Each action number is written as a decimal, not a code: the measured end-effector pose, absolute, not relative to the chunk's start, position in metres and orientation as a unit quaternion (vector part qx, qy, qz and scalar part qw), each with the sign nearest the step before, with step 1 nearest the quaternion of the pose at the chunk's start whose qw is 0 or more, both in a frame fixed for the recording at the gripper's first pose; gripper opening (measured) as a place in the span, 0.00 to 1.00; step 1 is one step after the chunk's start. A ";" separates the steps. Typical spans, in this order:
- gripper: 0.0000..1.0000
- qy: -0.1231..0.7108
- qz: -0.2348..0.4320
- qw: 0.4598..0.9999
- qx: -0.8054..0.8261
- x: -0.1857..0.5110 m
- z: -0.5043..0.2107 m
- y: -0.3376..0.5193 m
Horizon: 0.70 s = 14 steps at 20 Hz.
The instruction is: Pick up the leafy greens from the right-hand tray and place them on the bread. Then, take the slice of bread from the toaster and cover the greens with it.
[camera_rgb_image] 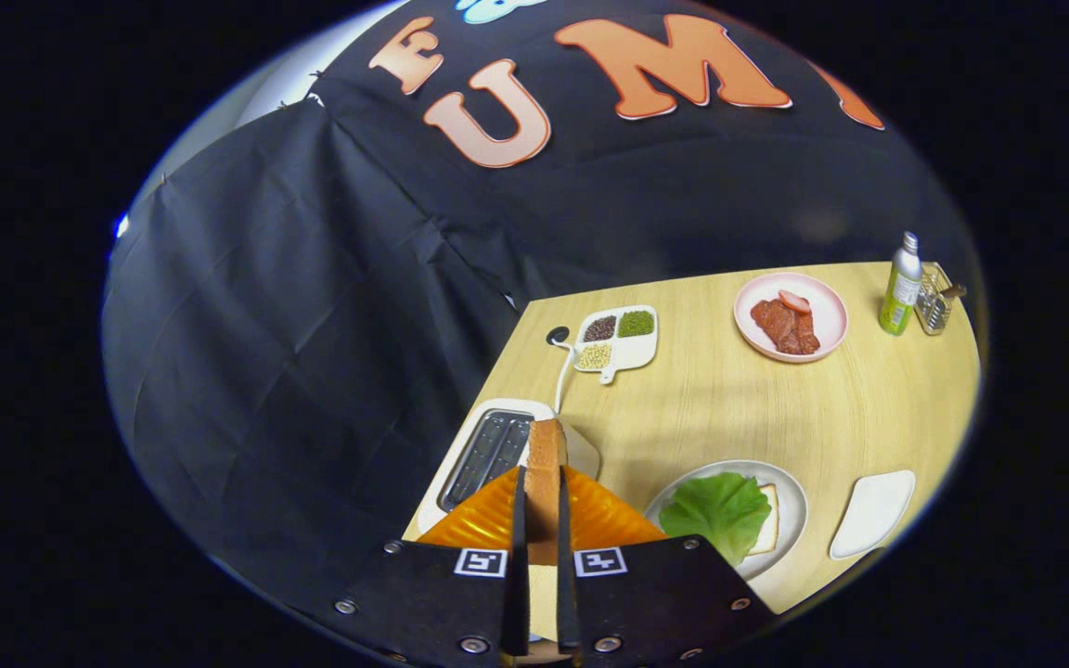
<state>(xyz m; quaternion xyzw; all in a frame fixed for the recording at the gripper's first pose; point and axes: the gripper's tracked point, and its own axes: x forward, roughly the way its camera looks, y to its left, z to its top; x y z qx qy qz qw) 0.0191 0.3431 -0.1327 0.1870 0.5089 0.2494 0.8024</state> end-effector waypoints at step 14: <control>0.12 0.565 0.221 0.765 0.216 -0.009 -0.246 0.254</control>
